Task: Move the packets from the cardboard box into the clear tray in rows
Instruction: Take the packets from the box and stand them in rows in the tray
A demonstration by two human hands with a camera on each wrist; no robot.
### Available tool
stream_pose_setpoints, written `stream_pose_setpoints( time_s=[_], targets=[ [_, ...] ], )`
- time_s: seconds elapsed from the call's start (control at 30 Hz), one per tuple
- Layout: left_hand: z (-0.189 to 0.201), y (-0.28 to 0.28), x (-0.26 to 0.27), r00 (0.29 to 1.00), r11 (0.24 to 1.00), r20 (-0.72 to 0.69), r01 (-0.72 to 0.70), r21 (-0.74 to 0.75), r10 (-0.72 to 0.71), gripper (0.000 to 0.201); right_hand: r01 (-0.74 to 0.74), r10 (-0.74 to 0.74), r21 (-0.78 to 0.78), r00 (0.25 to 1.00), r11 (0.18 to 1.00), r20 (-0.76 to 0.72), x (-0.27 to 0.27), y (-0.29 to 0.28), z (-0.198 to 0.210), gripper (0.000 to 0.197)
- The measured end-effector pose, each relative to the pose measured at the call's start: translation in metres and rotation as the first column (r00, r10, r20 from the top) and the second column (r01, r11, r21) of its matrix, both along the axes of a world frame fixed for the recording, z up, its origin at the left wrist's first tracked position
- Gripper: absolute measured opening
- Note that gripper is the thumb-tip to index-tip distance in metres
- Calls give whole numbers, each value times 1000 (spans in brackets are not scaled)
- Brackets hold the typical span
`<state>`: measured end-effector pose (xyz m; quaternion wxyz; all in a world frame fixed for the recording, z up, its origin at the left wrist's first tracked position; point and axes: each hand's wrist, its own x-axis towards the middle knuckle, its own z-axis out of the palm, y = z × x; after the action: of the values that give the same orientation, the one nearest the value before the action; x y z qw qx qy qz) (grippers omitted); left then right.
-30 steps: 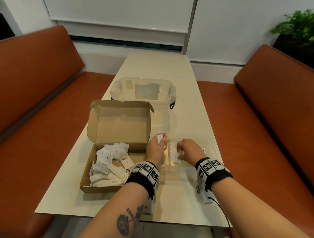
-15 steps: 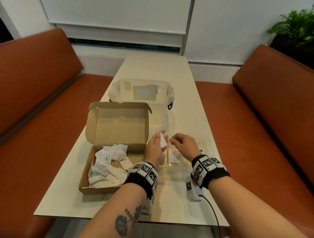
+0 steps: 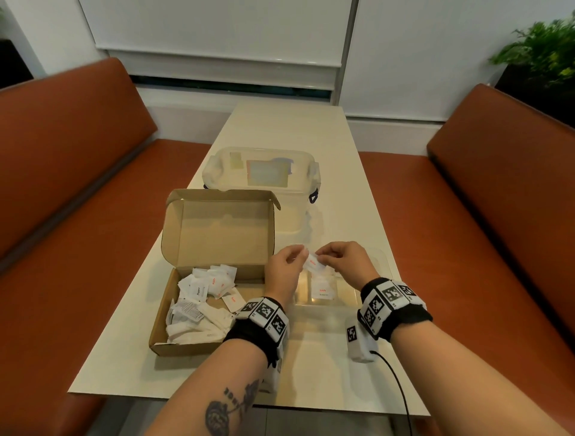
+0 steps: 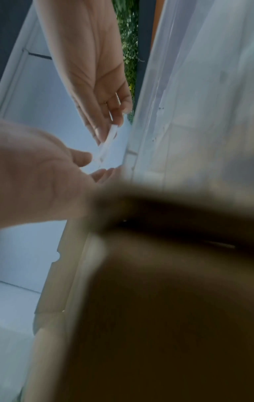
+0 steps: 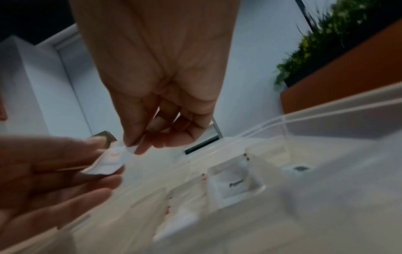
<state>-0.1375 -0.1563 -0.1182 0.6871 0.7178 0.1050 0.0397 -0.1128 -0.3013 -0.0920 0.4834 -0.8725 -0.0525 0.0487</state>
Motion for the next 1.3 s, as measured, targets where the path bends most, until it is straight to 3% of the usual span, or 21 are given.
stream_pose_setpoints(
  time_s=[0.13,0.27,0.37,0.5,0.7,0.9,1.1,1.3],
  targets=[
    [2,5,-4,996,921,42,-87,379,77,26,-35,41,-251,999,967,20,-1,-9,-3,11],
    [6,4,-6,997,800,-66,1,601,49,43,-132,142,-485,990,864,-18,-5,-13,-14,15],
    [8,2,-8,988,712,-146,62,699,58,44,-180,199,-579,980,796,-30,-7,-11,-18,18],
    [8,3,-8,970,663,-228,116,740,85,42,-181,231,-640,973,746,-6,-8,-5,-22,22],
    [8,4,-5,962,637,-259,150,757,82,40,-156,250,-653,967,741,52,-11,-6,-27,17],
    [8,3,-4,957,640,-272,151,754,95,34,-178,257,-687,966,705,13,-14,-8,-30,15],
    [8,6,-3,959,645,-269,152,749,85,43,-152,243,-718,970,679,25,-14,-3,-31,14],
    [13,6,-6,958,666,-270,142,732,93,41,-131,201,-669,979,732,28,-15,-3,-34,10]
  ],
)
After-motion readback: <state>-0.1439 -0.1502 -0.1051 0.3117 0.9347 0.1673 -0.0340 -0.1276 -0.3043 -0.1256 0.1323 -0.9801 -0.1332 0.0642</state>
